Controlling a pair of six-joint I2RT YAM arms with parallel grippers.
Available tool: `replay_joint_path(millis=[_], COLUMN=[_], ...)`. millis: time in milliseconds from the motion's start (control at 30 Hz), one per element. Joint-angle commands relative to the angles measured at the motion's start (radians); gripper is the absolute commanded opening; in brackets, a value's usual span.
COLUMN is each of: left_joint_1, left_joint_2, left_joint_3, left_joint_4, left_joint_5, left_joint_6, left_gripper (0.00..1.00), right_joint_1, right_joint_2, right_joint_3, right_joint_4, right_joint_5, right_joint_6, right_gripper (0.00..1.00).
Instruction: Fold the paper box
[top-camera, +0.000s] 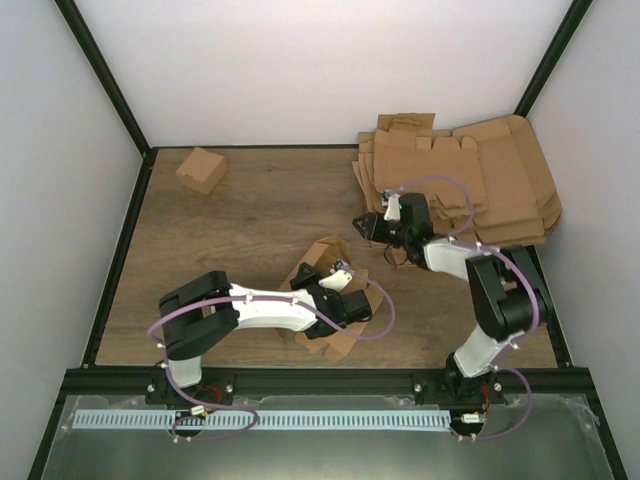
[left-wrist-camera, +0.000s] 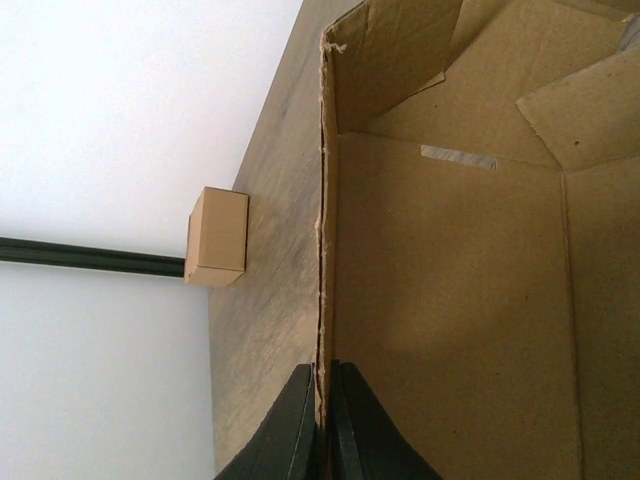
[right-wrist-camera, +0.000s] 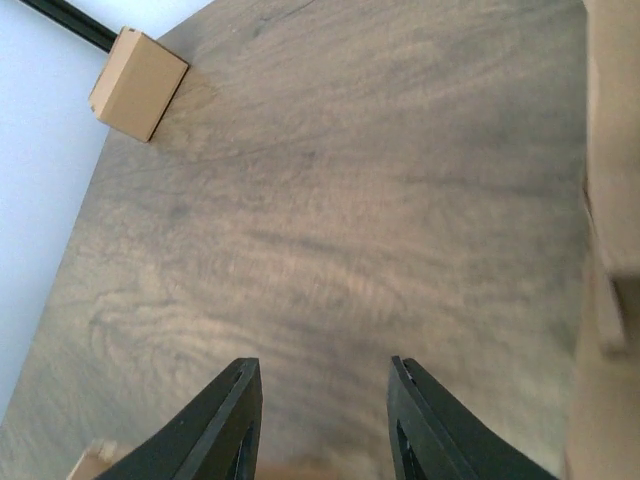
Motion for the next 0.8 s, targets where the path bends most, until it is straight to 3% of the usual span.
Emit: replay_joint_path(millis=[0, 100, 267, 767], left_joint_1=[0.004, 0.003, 0.003, 0.001], left_joint_2=[-0.038, -0.042, -0.039, -0.025], left_joint_3=[-0.011, -0.012, -0.01, 0.004], left_joint_4=[0.035, 0.036, 0.038, 0.068], left_joint_5=[0.011, 0.015, 0.017, 0.017], left_joint_6=[0.01, 0.01, 0.017, 0.055], left_gripper=[0.04, 0.04, 0.04, 0.04], right_joint_1=[-0.008, -0.008, -0.007, 0.028], right_joint_2=[0.176, 0.32, 0.426, 0.291], right_joint_3=[0.214, 0.362, 0.442, 0.204], right_joint_4=[-0.168, -0.258, -0.255, -0.16], right_joint_5=[-0.083, -0.171, -0.341, -0.476], right_joint_6=[-0.061, -0.105, -0.097, -0.227], right_gripper=[0.37, 0.32, 0.27, 0.26])
